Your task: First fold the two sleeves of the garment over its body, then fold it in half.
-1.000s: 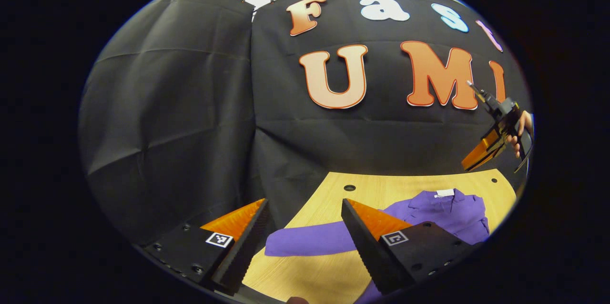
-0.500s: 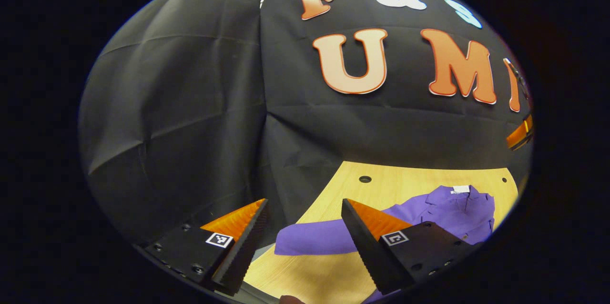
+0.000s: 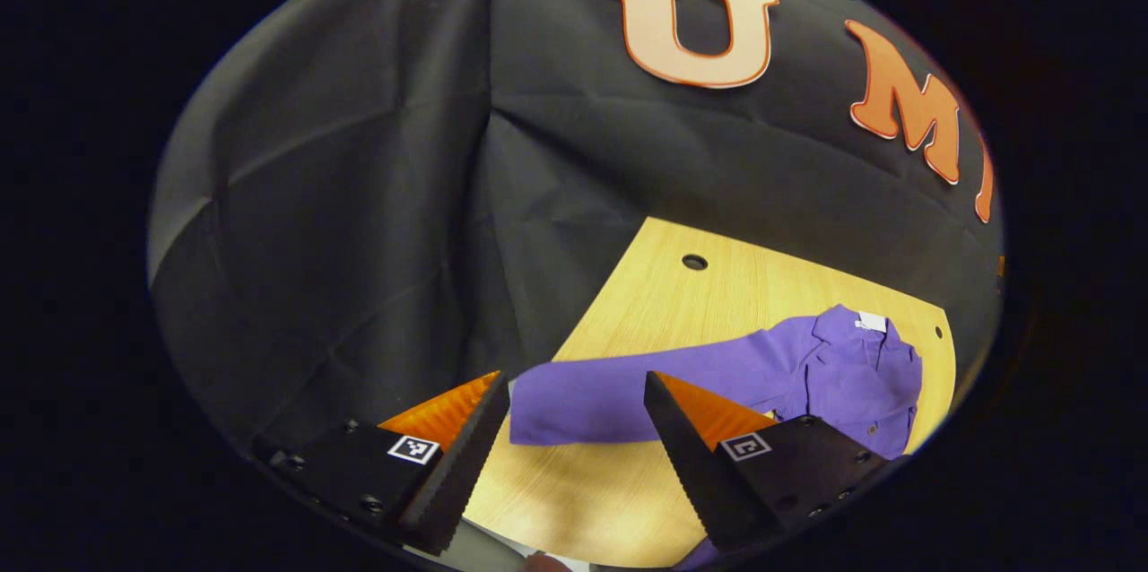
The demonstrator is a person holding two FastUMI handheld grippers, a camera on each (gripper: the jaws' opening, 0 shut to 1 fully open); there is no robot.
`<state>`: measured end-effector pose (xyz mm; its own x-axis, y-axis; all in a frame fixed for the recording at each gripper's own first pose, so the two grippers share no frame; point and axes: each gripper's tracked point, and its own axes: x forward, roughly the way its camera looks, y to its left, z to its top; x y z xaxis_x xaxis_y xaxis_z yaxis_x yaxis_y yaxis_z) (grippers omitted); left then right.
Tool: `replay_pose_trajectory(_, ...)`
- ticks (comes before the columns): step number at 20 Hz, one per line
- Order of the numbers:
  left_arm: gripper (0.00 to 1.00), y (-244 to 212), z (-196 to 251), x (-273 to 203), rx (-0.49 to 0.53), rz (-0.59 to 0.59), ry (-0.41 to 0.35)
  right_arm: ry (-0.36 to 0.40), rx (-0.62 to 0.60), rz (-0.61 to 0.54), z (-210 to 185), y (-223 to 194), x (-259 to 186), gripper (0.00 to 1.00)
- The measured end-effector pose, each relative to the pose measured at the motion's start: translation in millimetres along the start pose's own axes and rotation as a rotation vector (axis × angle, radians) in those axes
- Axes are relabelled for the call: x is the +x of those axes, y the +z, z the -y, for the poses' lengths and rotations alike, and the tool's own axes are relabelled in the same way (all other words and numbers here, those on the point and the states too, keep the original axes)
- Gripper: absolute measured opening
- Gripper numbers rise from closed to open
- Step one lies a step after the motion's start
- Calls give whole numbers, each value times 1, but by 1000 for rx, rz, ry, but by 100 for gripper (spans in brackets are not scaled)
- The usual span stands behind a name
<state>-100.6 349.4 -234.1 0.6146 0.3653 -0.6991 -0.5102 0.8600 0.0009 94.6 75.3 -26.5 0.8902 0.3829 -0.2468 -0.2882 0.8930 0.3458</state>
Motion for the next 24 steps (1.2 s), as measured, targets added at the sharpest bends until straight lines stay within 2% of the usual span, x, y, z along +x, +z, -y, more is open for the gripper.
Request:
replay_pose_trajectory(5, 98, -26, -14, 44, -41, -199, -16, -68, -67, 88, 11, 10, -29, 95)
replay_pose_trajectory(6, 99, -33, -18, 52, -64, -251, -23, -82, -73, 90, 14, 7, -34, 100)
replay_pose_trajectory(7, 99, -39, -23, 61, -91, -300, -28, -91, -80, 90, 15, 3, -39, 95)
replay_pose_trajectory(12, 98, -77, -42, 91, -195, -496, -34, -149, -114, 76, 26, -8, -57, 95)
replay_pose_trajectory(13, 98, -82, -44, 98, -202, -526, -40, -157, -111, 72, 27, -9, -59, 95)
replay_pose_trajectory(14, 98, -90, -45, 103, -202, -553, -36, -161, -107, 69, 27, -12, -62, 100)
replay_pose_trajectory(15, 98, -93, -44, 109, -198, -573, -40, -170, -106, 67, 26, -14, -63, 95)
replay_pose_trajectory(23, 98, -126, -50, 139, -174, -718, -21, -239, -98, 6, 24, -42, -64, 95)
replay_pose_trajectory(24, 98, -130, -49, 141, -169, -725, -22, -243, -89, -2, 21, -46, -63, 100)
